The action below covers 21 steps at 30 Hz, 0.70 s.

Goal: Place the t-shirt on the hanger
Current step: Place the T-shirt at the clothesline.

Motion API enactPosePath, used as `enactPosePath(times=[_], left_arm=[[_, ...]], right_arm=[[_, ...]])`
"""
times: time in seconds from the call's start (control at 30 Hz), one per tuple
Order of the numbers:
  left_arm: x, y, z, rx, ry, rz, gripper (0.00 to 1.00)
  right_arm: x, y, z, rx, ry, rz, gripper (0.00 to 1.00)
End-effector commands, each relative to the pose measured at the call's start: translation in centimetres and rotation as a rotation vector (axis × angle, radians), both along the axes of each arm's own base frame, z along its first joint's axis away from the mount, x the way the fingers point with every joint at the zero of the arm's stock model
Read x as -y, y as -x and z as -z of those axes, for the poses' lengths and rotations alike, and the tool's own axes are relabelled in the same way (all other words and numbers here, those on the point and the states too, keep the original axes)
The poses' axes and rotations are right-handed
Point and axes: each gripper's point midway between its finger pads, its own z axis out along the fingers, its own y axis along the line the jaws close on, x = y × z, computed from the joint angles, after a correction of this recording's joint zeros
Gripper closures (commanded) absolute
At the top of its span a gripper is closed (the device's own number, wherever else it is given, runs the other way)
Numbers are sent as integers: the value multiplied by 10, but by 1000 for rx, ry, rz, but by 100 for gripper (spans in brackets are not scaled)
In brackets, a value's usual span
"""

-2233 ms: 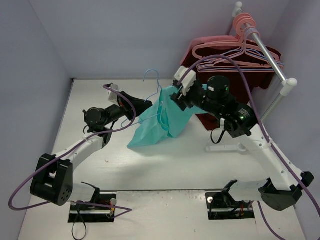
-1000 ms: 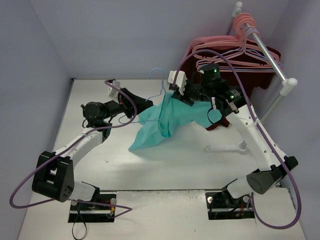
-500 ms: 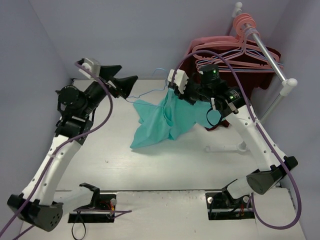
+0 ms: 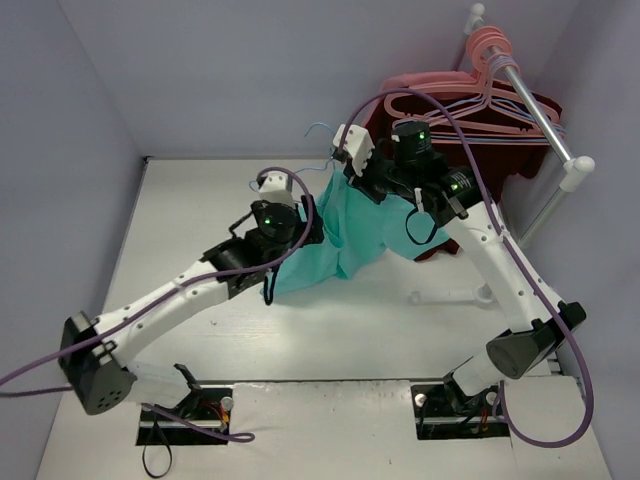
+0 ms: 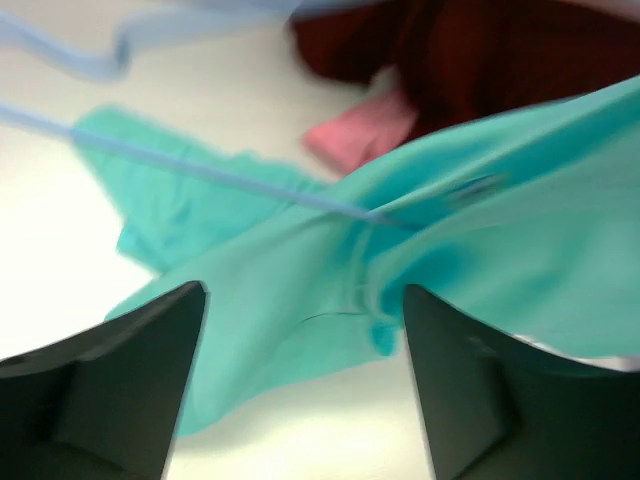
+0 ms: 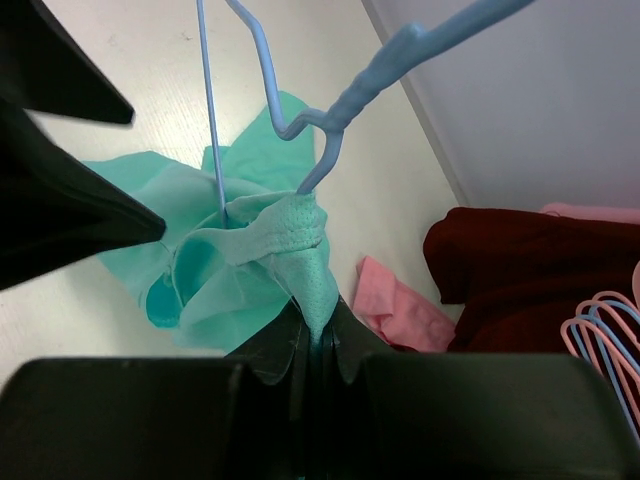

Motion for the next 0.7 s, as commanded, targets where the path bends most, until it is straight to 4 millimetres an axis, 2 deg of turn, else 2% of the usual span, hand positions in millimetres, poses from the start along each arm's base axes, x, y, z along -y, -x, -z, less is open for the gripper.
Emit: enactPosePath(times=[0.0,0.03,0.27,0.5,0.67], left_arm=[[0,-9,-2,-30,27,-112,32],[4,-10,0,-39,23,-101,38],[27,-7,33,-127,-10,-69,39],[41,1,25,-102,-31,-41,39],[48,6,52,-173,-92,-34,39]], right_arm=[[-4,-2,-40,99,-93,16,100],[-4,-2,-36,92,-91,16,100],[0,-1,-31,87,-84,35,100],[2,0,-26,81,-78,41,100],[2,-1,-27,88,-81,40,100]])
